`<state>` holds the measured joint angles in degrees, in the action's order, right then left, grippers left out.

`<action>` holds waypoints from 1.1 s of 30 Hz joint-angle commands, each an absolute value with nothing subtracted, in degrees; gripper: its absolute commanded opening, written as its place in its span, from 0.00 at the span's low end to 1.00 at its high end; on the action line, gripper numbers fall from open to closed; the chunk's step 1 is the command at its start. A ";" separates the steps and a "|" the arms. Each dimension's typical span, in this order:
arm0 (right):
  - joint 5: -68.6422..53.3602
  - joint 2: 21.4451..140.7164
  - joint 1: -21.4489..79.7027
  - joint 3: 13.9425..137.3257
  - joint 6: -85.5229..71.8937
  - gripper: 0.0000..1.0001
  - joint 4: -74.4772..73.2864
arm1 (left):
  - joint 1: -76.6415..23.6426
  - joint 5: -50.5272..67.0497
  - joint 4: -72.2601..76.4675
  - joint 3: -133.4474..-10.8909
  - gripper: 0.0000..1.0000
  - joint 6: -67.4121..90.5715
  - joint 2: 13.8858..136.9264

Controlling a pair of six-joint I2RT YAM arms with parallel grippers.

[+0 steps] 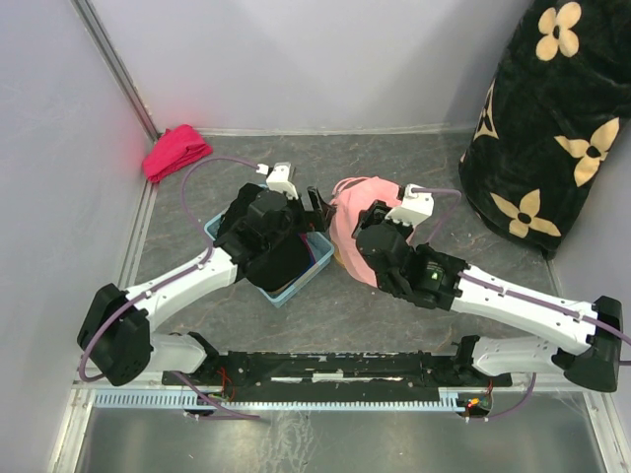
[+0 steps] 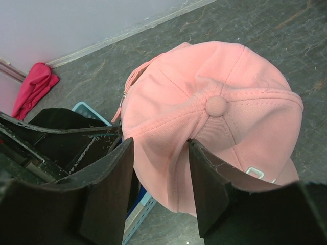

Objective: Stack the hats
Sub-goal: Stack the hat on the hat.

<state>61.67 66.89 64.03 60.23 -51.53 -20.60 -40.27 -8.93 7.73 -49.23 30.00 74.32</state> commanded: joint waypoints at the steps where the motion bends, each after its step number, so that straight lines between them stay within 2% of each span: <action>1: 61.81 64.30 64.30 59.76 -50.81 0.56 -21.15 | -40.39 -11.89 6.33 -52.36 1.00 31.60 75.16; 20: 67.64 55.74 63.69 56.94 -45.71 0.60 -22.67 | -40.43 -12.78 4.95 -53.87 1.00 31.29 77.17; 26: 62.47 55.06 59.06 54.01 -47.64 0.56 -22.58 | -40.38 -13.35 4.25 -53.99 1.00 31.16 76.99; 33: 54.50 59.99 54.54 54.06 -48.19 0.47 -20.32 | -40.43 -14.44 3.57 -53.88 1.00 30.70 76.60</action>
<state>59.83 57.58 56.25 54.02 -47.81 -22.13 -40.27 -12.43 3.05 -51.62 30.22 76.99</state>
